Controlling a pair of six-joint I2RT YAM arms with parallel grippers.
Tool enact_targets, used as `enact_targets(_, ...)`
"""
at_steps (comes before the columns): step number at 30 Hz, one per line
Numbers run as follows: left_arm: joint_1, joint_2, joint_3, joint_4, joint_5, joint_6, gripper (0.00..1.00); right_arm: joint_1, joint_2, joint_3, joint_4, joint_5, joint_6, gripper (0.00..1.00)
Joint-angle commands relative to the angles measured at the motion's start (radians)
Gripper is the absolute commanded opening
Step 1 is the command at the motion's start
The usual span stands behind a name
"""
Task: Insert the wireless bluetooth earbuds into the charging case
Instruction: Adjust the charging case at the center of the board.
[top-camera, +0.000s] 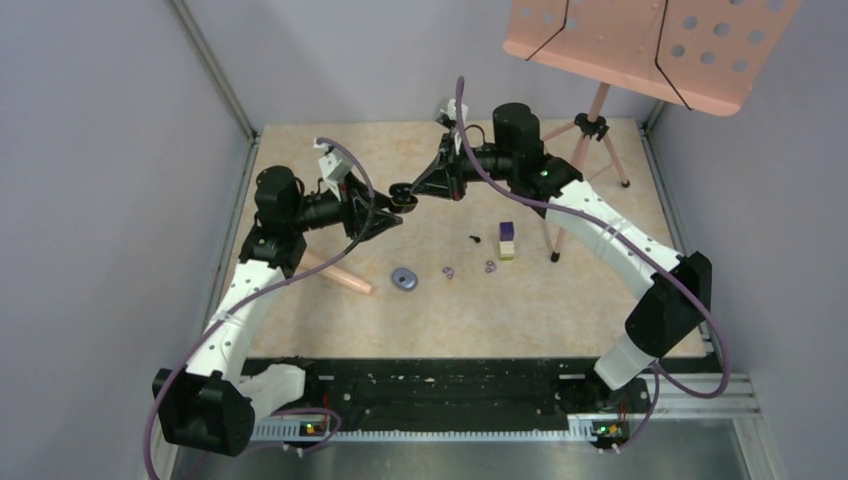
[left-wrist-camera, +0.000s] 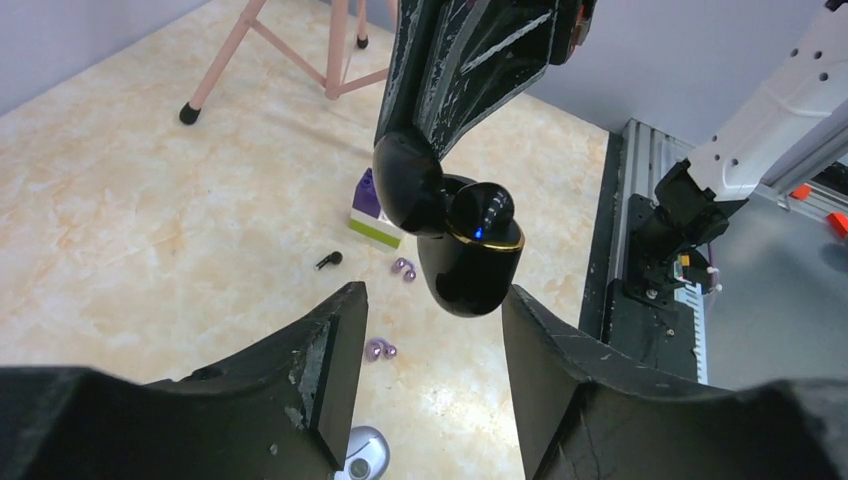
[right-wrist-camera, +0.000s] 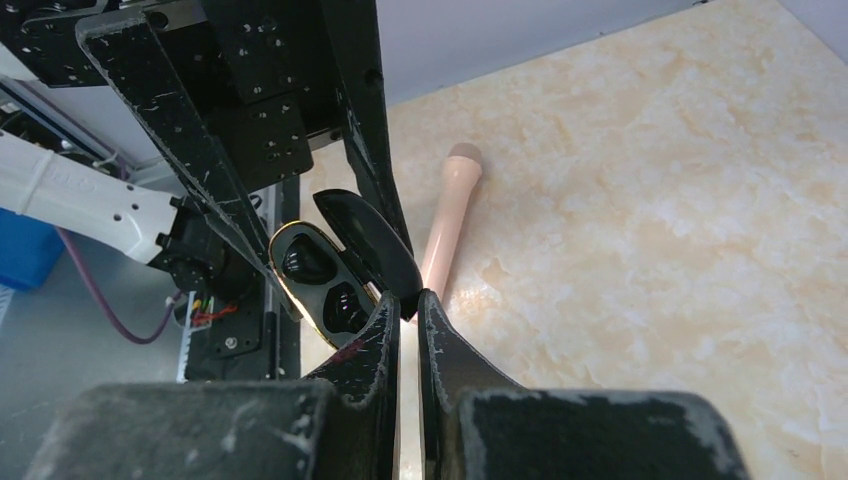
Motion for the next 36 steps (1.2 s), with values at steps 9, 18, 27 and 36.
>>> enact_targets(9, 0.018, -0.122, 0.098, -0.445, -0.052, 0.316, 0.64, 0.012, -0.094, -0.062, -0.054, 0.151, -0.221, 0.00)
enact_targets(18, 0.017, 0.028, 0.274, -0.382, -0.057, -0.054, 0.56, 0.015, -0.106, -0.098, -0.088, 0.242, -0.347, 0.00)
enact_targets(27, 0.014, 0.285, 0.457, -0.511, 0.018, -0.292, 0.53, 0.066, -0.120, -0.100, -0.131, 0.305, -0.514, 0.00)
enact_targets(36, -0.003, 0.353, 0.451, -0.555, 0.041, -0.314, 0.52, 0.084, -0.122, -0.109, -0.133, 0.310, -0.521, 0.00)
